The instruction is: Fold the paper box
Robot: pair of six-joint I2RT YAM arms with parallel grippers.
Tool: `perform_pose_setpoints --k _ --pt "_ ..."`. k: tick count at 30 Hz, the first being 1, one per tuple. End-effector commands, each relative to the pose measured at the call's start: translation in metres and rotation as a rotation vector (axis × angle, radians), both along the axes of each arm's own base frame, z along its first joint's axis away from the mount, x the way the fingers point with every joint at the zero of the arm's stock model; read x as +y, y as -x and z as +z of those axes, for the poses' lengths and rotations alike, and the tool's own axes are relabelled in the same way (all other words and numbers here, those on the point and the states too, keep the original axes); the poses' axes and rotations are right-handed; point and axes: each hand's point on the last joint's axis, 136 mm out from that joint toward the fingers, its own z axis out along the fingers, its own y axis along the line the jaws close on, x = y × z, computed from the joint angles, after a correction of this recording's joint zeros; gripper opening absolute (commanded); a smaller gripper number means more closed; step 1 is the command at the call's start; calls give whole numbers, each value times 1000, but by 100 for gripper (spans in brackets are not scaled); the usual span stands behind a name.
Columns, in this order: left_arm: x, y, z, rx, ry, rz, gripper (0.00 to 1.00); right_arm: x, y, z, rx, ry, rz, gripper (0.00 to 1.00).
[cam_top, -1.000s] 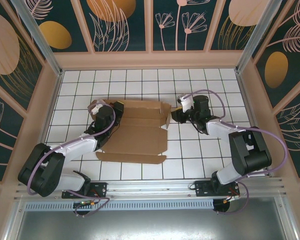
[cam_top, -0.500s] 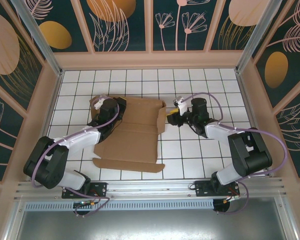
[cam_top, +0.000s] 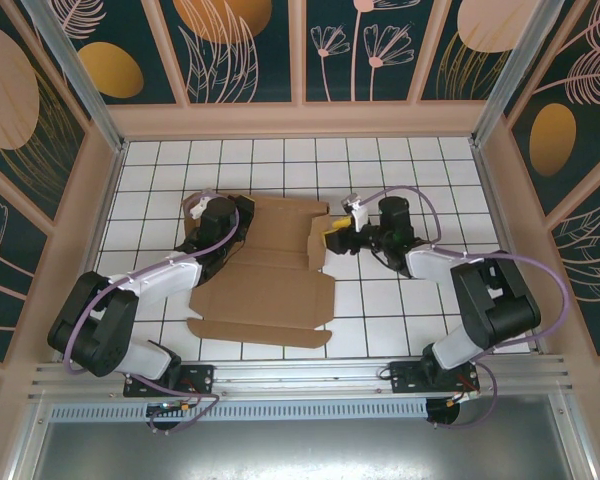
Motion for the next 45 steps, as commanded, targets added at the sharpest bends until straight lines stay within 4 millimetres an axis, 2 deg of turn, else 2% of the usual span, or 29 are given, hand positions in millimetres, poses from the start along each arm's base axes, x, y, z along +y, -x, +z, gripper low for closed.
perform_pose_setpoints --k 1,5,9,16,21,27,32,40,45 --pt "-2 4 3 -20 -25 -25 0 6 -6 -10 -5 41 -32 58" --pt "-5 8 8 -50 4 -51 0 -1 -21 -28 7 137 -135 58" --pt "-7 14 7 -54 23 -76 0 -8 -29 -32 -13 187 -217 58" --pt "-3 23 4 -49 31 -82 0 -19 -47 -29 -76 264 -365 61" --pt "-5 24 -3 -16 25 -92 0 -21 -58 -20 -122 274 -395 60" --pt "-15 21 -9 39 28 -125 0 -15 -68 -8 -178 276 -391 61" --pt "-18 17 -13 102 13 -117 0 -10 -79 -6 -207 302 -388 60" --pt "-24 0 -25 248 -14 -88 0 -3 -87 5 -214 275 -384 50" --pt "-20 -13 -31 272 -29 -44 0 -2 -91 0 -157 264 -383 46"
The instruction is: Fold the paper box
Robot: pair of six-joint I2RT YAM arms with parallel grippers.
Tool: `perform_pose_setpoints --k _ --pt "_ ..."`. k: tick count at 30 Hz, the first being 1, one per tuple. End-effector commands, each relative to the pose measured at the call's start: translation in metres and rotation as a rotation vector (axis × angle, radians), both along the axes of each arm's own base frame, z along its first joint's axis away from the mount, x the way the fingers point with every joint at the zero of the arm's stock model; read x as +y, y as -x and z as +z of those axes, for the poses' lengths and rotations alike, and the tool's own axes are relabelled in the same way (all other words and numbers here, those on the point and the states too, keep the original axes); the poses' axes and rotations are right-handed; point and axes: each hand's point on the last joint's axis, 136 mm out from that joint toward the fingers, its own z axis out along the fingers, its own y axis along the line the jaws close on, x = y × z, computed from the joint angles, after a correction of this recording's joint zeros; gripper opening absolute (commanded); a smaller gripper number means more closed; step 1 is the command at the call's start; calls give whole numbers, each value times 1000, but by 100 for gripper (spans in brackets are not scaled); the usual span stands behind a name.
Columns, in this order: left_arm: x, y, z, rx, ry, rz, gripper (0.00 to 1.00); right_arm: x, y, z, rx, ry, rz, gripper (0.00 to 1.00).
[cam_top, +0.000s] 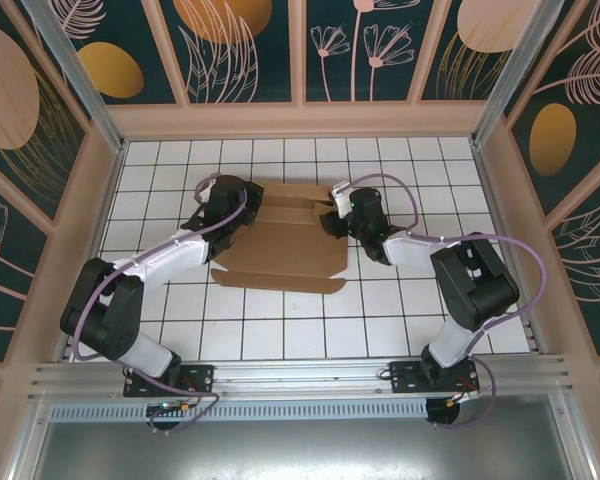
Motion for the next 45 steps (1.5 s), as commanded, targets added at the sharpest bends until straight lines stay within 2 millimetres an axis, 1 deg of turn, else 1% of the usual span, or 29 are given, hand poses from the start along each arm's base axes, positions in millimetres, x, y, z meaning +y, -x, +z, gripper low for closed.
perform_pose_setpoints --k 1,2,3,4,9,11,12,15,18,20,22,24,25,26,28,32,34,39,41,45 --pt "5 11 -46 172 -68 -8 0 6 -16 17 -12 -63 -15 45" --pt "5 8 -48 177 -64 -6 0 5 -18 16 0 -71 -20 45" --pt "7 6 -55 192 -69 -4 0 3 -20 14 10 -76 -32 44" --pt "5 -2 -50 184 -64 -2 0 1 -23 14 19 -82 -43 44" --pt "8 -18 -51 187 -64 7 0 -4 -34 8 63 -88 -66 47" --pt "8 -22 -46 174 -61 6 0 -3 -39 3 83 -73 -70 47" --pt "7 -24 -57 194 -72 5 0 -2 -40 -2 99 -65 -69 47" --pt "6 -27 -58 196 -71 -1 0 1 -45 -14 145 -41 -71 48" --pt "6 -29 -57 193 -71 -5 0 -2 -48 -22 159 -14 -94 47" --pt "6 -30 -57 193 -74 -9 0 -5 -50 -24 160 -6 -105 46" --pt "7 -30 -58 197 -72 -10 0 -7 -52 -21 147 -6 -113 39" --pt "10 -31 -59 202 -70 -7 0 -9 -53 -15 135 -28 -111 29" --pt "10 -31 -60 205 -71 -5 0 -9 -53 -12 129 -43 -111 26" --pt "11 -32 -60 206 -72 -4 0 -10 -54 -9 119 -59 -108 26" --pt "12 -34 -60 209 -75 -2 0 -8 -55 -4 112 -83 -98 28" --pt "13 -41 -64 218 -92 -4 0 -2 -57 0 105 -92 -67 45" --pt "12 -44 -66 226 -95 -11 0 -2 -60 2 85 -83 -63 50" --pt "12 -51 -70 232 -98 -22 0 3 -62 4 21 -56 -6 51" --pt "10 -54 -70 227 -94 -31 0 7 -56 10 -41 -59 50 52" --pt "10 -58 -72 233 -90 -37 0 8 -43 26 -162 -116 146 55"
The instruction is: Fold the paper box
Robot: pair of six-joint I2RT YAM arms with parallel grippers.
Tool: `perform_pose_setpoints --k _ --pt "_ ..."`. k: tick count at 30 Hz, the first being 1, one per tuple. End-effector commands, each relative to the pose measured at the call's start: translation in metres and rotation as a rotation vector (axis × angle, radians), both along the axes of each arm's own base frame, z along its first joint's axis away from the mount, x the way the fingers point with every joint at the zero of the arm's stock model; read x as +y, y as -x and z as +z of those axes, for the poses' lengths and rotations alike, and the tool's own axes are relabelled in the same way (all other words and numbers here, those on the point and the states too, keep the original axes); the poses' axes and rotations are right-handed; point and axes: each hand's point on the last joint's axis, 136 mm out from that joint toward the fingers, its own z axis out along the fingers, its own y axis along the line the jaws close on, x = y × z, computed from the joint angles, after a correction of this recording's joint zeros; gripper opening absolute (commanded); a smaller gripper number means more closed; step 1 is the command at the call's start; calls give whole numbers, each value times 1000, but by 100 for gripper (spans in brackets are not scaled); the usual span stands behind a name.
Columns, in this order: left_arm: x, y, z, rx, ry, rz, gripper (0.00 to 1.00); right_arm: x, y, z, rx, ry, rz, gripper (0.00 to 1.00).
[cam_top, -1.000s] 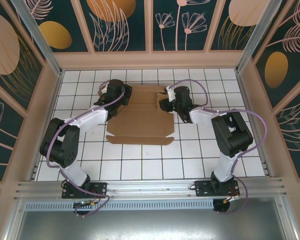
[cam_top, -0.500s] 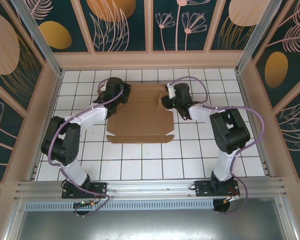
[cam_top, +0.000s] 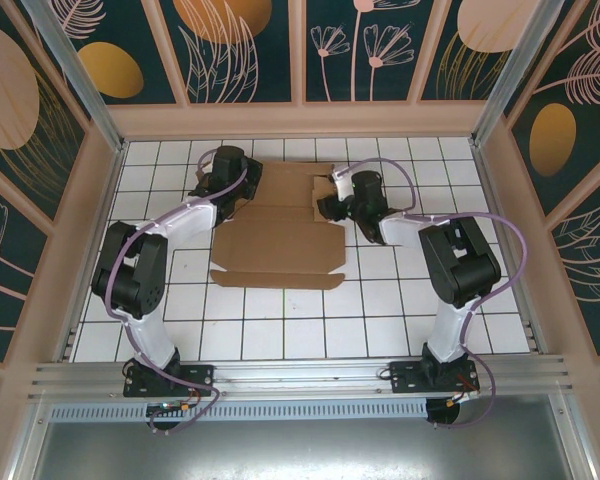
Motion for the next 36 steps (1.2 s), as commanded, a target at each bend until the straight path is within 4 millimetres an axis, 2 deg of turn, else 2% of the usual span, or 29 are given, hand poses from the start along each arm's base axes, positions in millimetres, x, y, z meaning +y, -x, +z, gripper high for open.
perform_pose_setpoints --k 1,8,11,14,18,21,26,30,36 --pt "4 22 -60 193 -93 -49 0 3 1 36 -182 -65 91 56" --pt "0 18 -62 188 -70 -56 0 8 -15 30 -156 -63 81 60" --pt "0 17 -60 184 -68 -54 0 12 -12 30 -150 -79 110 59" --pt "-1 15 -59 183 -60 -50 0 19 -6 30 -114 -127 161 55" --pt "-3 15 -53 170 -39 -57 0 16 -14 16 -46 -105 103 52" --pt "-3 17 -45 145 -28 -61 0 11 -21 -3 -11 -11 31 56" --pt "-4 22 -36 122 -10 -74 0 -5 -29 -21 13 96 -84 57" --pt "-2 27 -34 117 -10 -75 0 -16 -35 -25 33 131 -145 49" --pt "4 31 -26 107 -45 -66 0 -22 -34 -11 19 120 -182 31"
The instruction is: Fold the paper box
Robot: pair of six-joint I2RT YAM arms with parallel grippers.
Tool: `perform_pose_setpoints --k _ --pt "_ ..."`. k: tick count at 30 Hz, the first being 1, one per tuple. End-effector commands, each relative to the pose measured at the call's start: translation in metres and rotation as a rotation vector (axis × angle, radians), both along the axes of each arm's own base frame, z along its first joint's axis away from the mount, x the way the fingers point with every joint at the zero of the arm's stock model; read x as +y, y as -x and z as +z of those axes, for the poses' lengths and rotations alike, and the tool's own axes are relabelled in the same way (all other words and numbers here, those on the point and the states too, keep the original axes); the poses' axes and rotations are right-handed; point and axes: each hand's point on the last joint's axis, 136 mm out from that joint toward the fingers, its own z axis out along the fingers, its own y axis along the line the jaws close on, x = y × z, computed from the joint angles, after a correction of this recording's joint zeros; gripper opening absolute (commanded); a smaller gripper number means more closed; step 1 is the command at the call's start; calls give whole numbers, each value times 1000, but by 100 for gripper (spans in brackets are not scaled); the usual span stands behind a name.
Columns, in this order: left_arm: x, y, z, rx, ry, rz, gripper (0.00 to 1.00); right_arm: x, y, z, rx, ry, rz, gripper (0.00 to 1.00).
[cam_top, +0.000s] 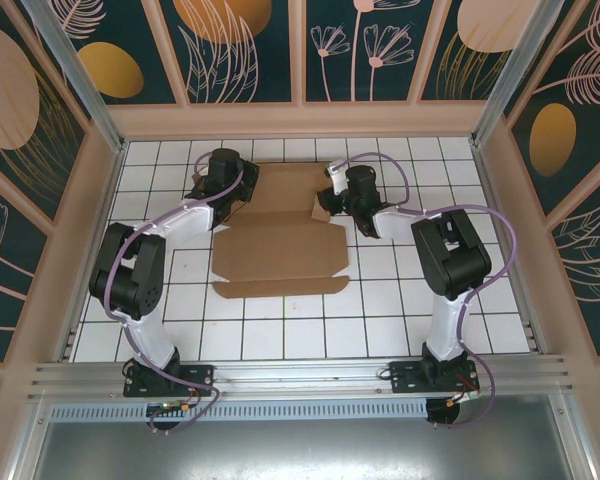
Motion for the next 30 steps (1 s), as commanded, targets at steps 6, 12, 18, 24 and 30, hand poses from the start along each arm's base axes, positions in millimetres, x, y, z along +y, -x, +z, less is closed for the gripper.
perform_pose_setpoints --k 6,12,18,24,30 --pt "0 31 -17 97 -93 -77 0 -20 8 2 37 60 -38 43" --pt "0 38 -20 103 -81 -83 0 4 36 4 56 -29 145 63" --pt "-2 42 -23 108 -53 -89 0 13 44 -3 107 -108 182 69" --pt "2 49 -3 61 -43 -85 0 4 65 28 -34 -215 247 69" --pt "2 58 0 42 -24 -101 0 -4 86 37 -134 -224 319 68"
